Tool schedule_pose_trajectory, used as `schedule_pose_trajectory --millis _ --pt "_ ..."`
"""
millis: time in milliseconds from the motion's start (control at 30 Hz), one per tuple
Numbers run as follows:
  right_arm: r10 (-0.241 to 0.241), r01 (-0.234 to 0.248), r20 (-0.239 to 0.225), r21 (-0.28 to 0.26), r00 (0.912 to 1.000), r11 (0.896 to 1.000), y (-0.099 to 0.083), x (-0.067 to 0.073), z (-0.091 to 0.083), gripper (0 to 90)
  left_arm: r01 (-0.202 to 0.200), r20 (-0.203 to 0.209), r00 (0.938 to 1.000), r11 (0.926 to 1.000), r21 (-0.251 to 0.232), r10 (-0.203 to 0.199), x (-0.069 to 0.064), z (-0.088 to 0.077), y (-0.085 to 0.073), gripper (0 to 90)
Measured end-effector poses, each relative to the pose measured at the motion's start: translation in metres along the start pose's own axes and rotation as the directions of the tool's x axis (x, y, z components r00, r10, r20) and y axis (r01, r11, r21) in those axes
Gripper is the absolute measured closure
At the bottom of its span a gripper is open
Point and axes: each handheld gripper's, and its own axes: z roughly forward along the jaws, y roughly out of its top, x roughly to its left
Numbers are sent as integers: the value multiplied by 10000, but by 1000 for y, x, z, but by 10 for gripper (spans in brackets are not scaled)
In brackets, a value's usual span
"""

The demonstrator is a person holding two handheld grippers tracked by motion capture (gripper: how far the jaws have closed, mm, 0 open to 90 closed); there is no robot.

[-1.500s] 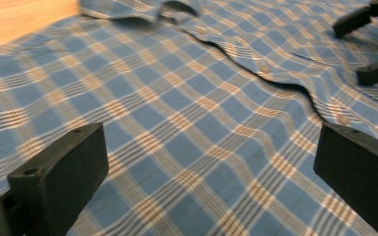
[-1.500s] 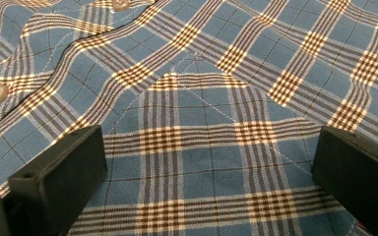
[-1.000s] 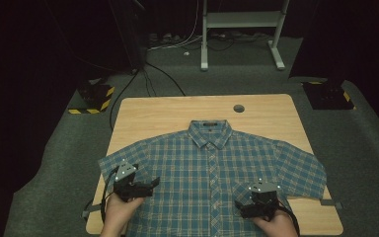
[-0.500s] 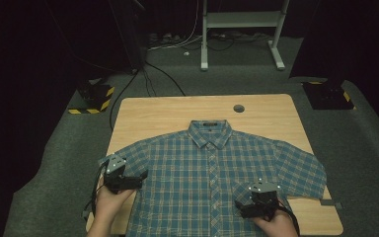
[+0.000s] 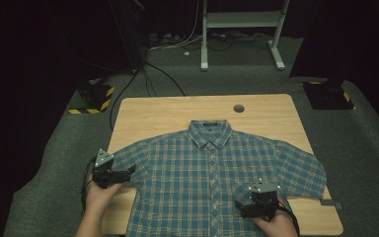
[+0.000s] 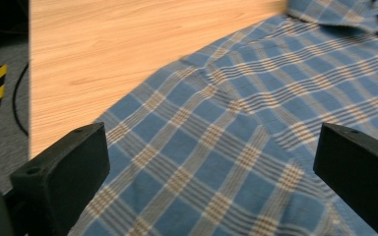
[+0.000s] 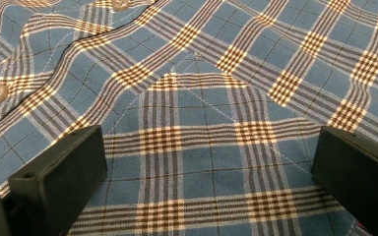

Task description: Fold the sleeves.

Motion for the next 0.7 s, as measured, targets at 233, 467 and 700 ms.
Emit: schedule_pose_trajectory --millis 233,467,700 --pt "38 -38 34 4 10000 10000 0 1 0 0 146 -299 9995 9998 118 -142 18 4 1 8" --pt "30 -30 28 2 10000 10000 0 1 0 0 493 -494 9976 9985 230 -481 35 12 0 15" --pt "19 -19 26 -2 10000 10000 0 1 0 0 737 -793 9944 9960 503 -696 53 21 -8 48"
